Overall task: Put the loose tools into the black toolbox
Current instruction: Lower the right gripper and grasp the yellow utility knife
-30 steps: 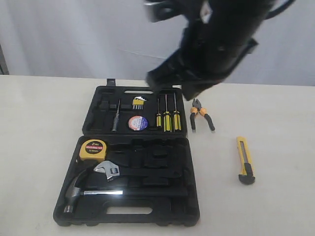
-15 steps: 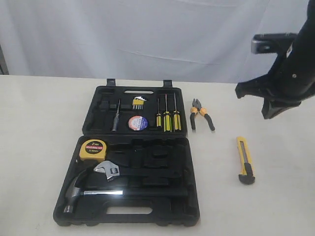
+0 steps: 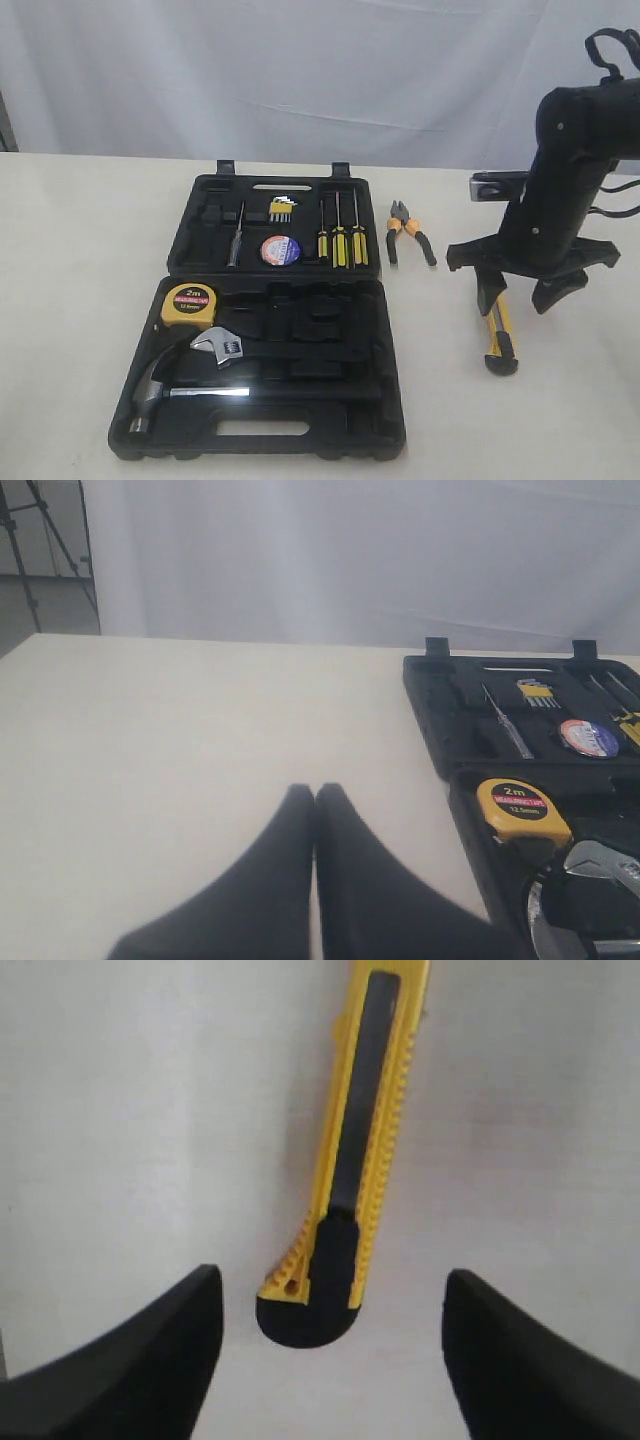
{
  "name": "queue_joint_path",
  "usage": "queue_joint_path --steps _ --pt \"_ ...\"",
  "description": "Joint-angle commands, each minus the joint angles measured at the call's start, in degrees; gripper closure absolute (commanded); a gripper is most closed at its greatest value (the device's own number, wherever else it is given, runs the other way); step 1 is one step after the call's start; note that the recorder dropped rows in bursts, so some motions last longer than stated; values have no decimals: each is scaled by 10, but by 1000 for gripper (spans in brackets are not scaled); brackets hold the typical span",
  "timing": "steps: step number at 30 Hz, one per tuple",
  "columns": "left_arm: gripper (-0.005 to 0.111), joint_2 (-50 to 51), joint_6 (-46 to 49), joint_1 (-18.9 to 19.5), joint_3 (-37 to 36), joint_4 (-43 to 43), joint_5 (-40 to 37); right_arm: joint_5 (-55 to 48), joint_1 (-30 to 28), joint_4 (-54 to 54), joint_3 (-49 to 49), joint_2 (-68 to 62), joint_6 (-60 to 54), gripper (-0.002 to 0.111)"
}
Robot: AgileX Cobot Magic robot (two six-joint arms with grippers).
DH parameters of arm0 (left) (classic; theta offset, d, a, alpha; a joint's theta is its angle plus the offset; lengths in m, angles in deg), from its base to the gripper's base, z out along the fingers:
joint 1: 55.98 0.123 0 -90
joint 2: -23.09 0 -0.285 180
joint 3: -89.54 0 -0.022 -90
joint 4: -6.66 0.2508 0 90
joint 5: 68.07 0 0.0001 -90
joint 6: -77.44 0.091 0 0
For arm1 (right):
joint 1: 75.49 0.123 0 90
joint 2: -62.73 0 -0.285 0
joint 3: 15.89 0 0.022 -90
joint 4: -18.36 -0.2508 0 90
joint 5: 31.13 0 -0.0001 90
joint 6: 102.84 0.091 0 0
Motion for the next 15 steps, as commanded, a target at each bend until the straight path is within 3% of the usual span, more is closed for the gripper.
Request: queue_joint_path --steps 1,15 --pt "107 -2 0 -1 -1 -1 1 44 -4 -2 0 -3 5 44" --pt "107 -2 0 -1 -1 -1 1 91 -5 1 0 -59 32 44"
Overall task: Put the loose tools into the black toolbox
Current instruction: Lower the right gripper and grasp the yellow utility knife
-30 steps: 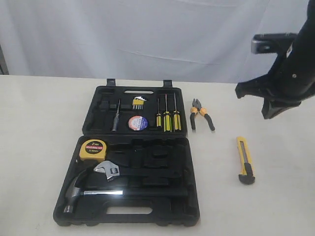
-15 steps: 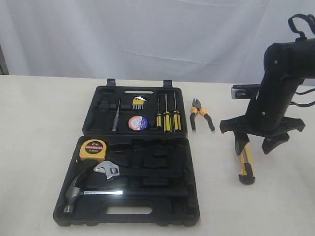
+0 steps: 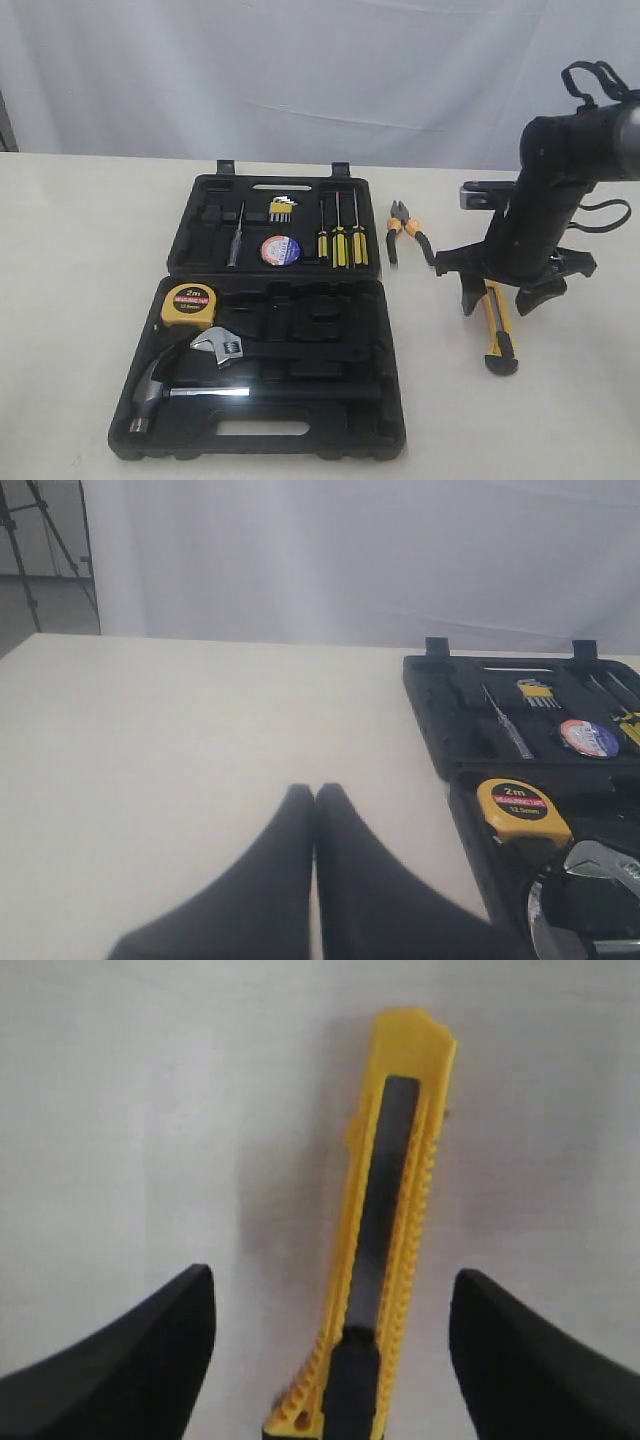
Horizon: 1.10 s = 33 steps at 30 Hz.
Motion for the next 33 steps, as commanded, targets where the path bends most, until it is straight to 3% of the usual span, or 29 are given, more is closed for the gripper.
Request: queue_joint_path --steps 1,18,21,27,33 --pt "107 -2 0 -1 -1 -1 1 8 -5 2 0 -14 25 44" --pt "107 -2 0 -1 -1 -1 1 10 -5 2 0 -41 26 45" --pt "107 -2 0 -1 -1 -1 1 7 -5 2 0 -41 26 57" --pt "107 -2 0 -1 -1 -1 1 -7 -5 2 0 -39 26 109" --pt "107 -2 0 -1 -1 -1 1 -39 4 -2 0 59 26 109"
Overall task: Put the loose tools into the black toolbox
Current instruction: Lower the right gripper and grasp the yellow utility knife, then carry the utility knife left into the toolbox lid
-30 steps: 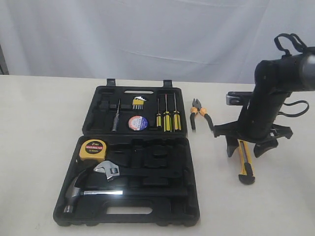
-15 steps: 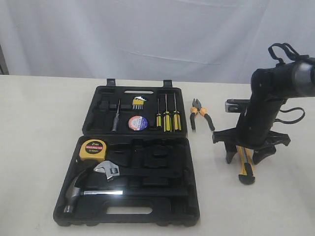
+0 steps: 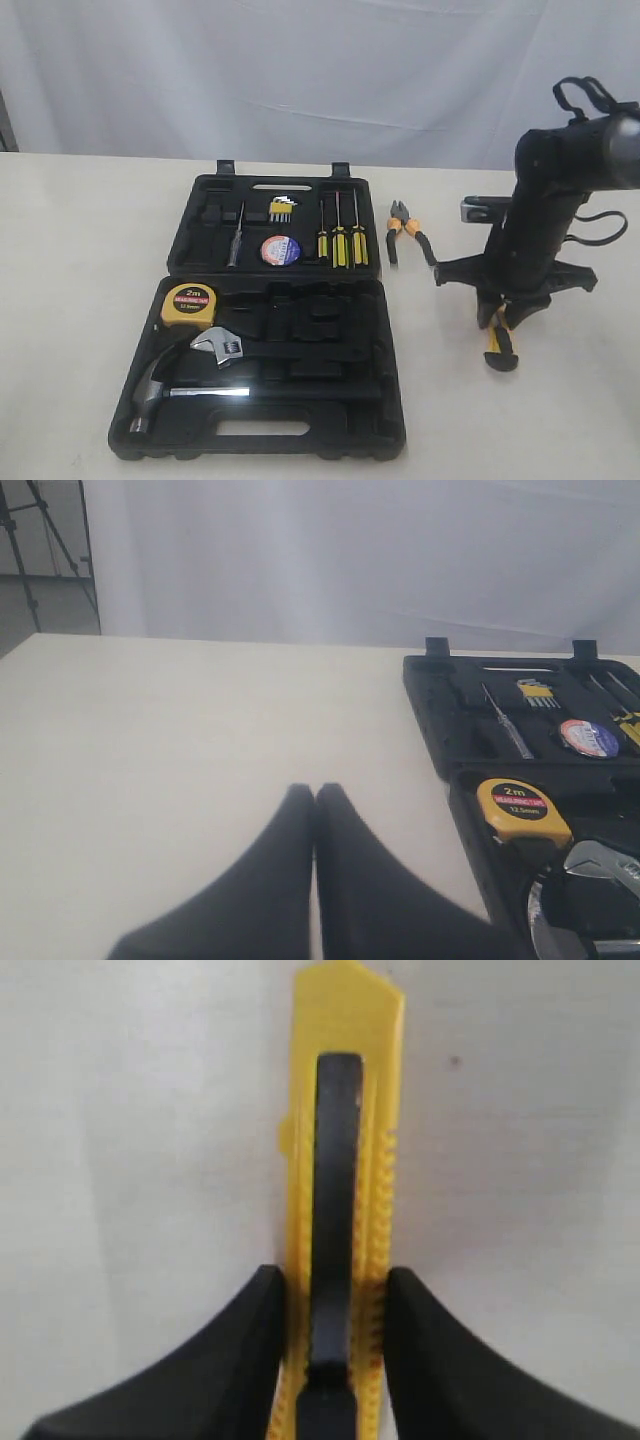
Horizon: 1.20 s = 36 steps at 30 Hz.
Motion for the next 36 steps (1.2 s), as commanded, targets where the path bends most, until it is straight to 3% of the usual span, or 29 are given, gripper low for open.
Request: queue_joint_path --steps 1,3,6,13,20,27,36 --pt "107 -2 0 -1 -1 -1 1 -26 12 2 1 91 2 109" --pt "107 -2 0 -1 -1 -1 1 -52 42 2 18 138 2 109" --pt "107 -2 0 -1 -1 -1 1 -117 115 -4 120 155 35 109" --pt "107 -2 0 -1 -1 -1 1 -92 244 -54 343 42 103 109" --pt "107 -2 0 -1 -1 -1 1 -41 340 57 450 -65 214 109" --pt "107 -2 0 -1 -1 -1 1 -28 390 246 543 -179 355 109" --pt "107 -2 0 -1 -1 -1 1 1 386 264 628 -292 409 109"
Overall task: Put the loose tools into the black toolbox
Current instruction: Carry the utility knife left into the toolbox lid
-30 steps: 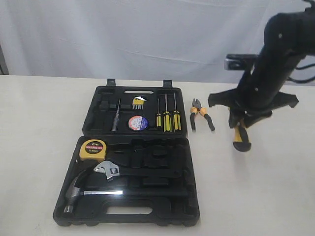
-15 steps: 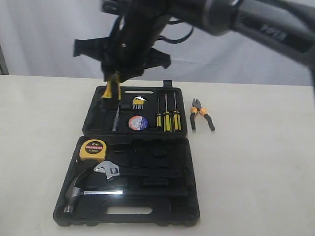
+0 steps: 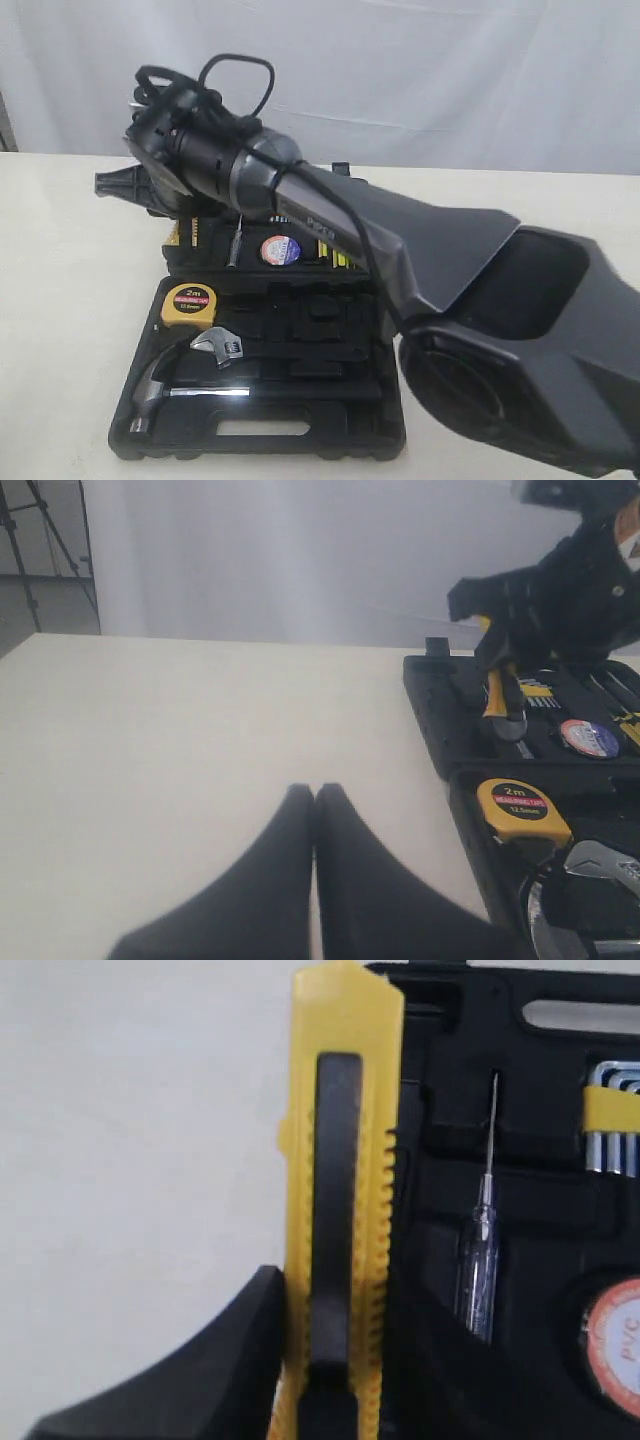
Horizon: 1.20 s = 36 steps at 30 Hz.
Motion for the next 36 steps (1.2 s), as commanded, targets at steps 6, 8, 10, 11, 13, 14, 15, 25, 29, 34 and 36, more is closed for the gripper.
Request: queue_joint_path --steps 6,8,10,11,13,14,15,25,29,34,36 --pt "107 -2 0 -1 -1 -1 1 51 -7 59 44 -63 33 109" --pt "107 -2 0 -1 -1 -1 1 51 -7 83 44 -66 51 109" --pt "107 -2 0 -1 -1 -1 1 55 -7 106 44 -67 69 109" --pt "107 -2 0 -1 -1 -1 1 61 -7 116 44 -67 74 109" --pt "107 -2 0 -1 -1 -1 1 80 -7 131 44 -67 76 109" --pt "107 -2 0 -1 -1 -1 1 88 -7 136 44 -67 76 109" --pt "107 -2 0 -1 -1 -1 1 90 -7 136 44 -67 78 109" --pt "107 -2 0 -1 -1 -1 1 90 -7 161 45 -94 92 109" --pt "107 -2 0 -1 -1 -1 1 76 -7 158 45 -97 91 109" --pt "107 -2 0 -1 -1 -1 1 77 -7 149 45 -97 78 108" --pt "107 -2 0 -1 -1 -1 1 84 -7 127 45 -97 62 105"
